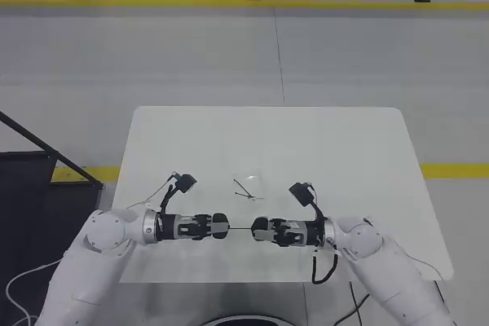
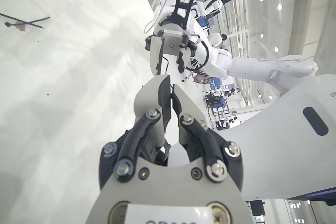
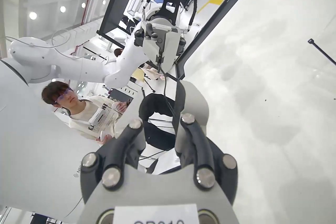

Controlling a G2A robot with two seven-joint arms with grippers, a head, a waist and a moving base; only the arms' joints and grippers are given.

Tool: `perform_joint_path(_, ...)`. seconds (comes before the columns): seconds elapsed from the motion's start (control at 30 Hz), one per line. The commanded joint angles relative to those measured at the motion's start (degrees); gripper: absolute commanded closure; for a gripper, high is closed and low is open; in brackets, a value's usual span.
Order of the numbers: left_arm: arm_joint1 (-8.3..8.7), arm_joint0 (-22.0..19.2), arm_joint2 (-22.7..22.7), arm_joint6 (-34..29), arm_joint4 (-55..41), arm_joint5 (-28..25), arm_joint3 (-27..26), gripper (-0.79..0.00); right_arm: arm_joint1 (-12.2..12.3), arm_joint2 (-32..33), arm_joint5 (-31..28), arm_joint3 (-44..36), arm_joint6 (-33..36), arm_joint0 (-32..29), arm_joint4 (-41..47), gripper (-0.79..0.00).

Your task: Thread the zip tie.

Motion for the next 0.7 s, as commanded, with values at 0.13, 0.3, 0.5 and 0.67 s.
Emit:
perform_joint_path(0.13,0.28,-0.07,0.30,0.19,-0.24,-0.08,0.10,0.000,0.69,-1.65,-0.69,0.86,-0.70,0.96,0.89,-0.157)
perform_joint_path(0.3,0.51,-0.08,0.55,0.22,-0.32,-0.26,0.11,0.000,1.13,-2.75,-1.04,1.46,-1.04,1.60,1.65,-0.145)
perform_joint_path(0.5,0.80,-0.04,0.79,0.20,-0.24,-0.56,0.01,0.000,1.55,-3.85,-1.40,1.97,-1.40,2.26,2.38,-0.126)
perform_joint_path(0.67,1.02,0.13,1.10,0.29,-0.09,-0.81,-0.19,0.000,1.82,-4.56,-1.69,2.32,-1.70,2.68,2.94,-0.046)
